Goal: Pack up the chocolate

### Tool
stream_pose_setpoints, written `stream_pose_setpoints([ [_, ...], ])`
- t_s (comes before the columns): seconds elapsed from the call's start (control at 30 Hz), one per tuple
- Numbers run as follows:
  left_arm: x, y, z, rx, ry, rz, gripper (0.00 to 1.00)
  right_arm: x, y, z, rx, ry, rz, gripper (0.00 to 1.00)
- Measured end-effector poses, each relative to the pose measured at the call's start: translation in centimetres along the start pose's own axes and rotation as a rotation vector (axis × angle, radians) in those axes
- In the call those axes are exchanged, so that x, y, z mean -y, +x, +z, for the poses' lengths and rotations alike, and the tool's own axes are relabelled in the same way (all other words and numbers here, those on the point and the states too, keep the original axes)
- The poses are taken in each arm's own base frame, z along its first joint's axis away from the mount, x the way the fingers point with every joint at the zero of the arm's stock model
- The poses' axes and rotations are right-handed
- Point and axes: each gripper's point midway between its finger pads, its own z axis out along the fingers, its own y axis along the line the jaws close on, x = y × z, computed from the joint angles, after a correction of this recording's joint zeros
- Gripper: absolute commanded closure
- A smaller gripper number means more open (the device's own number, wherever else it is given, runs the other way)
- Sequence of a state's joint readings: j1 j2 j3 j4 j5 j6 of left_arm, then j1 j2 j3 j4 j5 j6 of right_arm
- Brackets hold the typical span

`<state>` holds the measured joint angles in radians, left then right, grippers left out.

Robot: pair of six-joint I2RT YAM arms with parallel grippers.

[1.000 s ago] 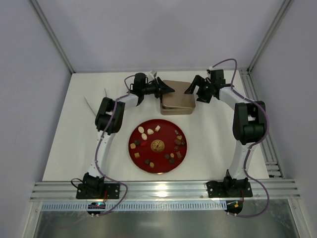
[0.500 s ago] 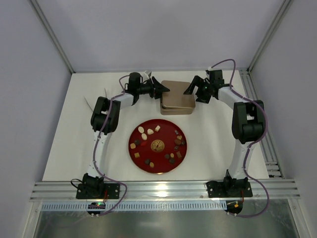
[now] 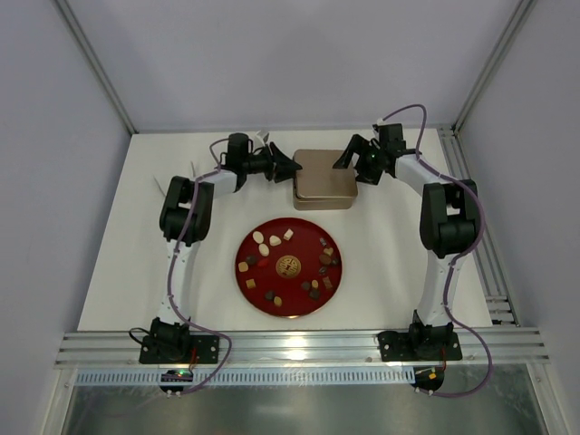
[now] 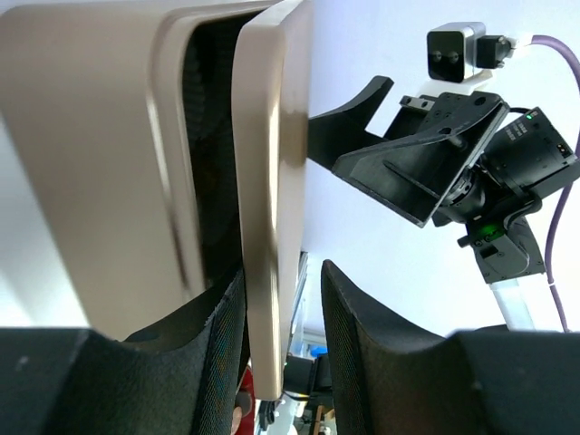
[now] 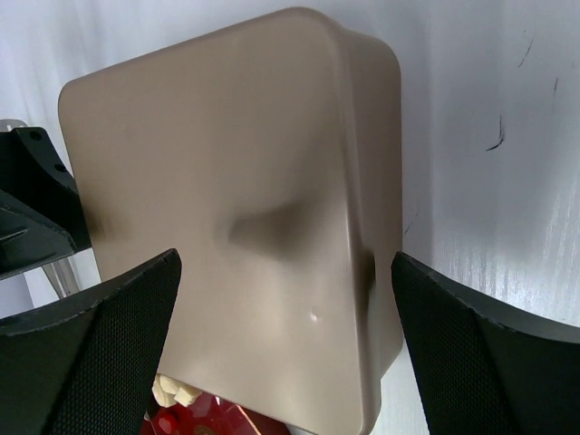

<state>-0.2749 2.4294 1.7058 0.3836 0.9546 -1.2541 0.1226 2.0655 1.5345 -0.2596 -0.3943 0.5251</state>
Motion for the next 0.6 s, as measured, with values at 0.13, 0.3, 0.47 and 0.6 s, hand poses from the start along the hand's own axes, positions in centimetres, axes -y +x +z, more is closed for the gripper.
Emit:
stream_pose_setpoints([
  [0.13, -1.0, 0.2, -0.3, -0.004, -0.022, -0.007, 0.63, 0.2, 0.6, 0.5, -0.015, 0.008, 0.002, 0.04],
  [0.3, -1.0, 0.2, -0.8, -0.007, -0.03, -0.002, 0.63, 0.3, 0.9, 0.7, -0.023, 0.017, 0.003, 0.04],
  [0.47, -1.0, 0.0, -1.5, 0.0, -0.039, 0.003, 0.64, 0.4, 0.8, 0.7, -0.018, 0.025, 0.002, 0.04],
  [0.6, -1.1, -0.2, -2.2, 0.007, -0.049, 0.004, 0.65, 0.4, 0.6, 0.7, -0.011, 0.032, 0.0, 0.04],
])
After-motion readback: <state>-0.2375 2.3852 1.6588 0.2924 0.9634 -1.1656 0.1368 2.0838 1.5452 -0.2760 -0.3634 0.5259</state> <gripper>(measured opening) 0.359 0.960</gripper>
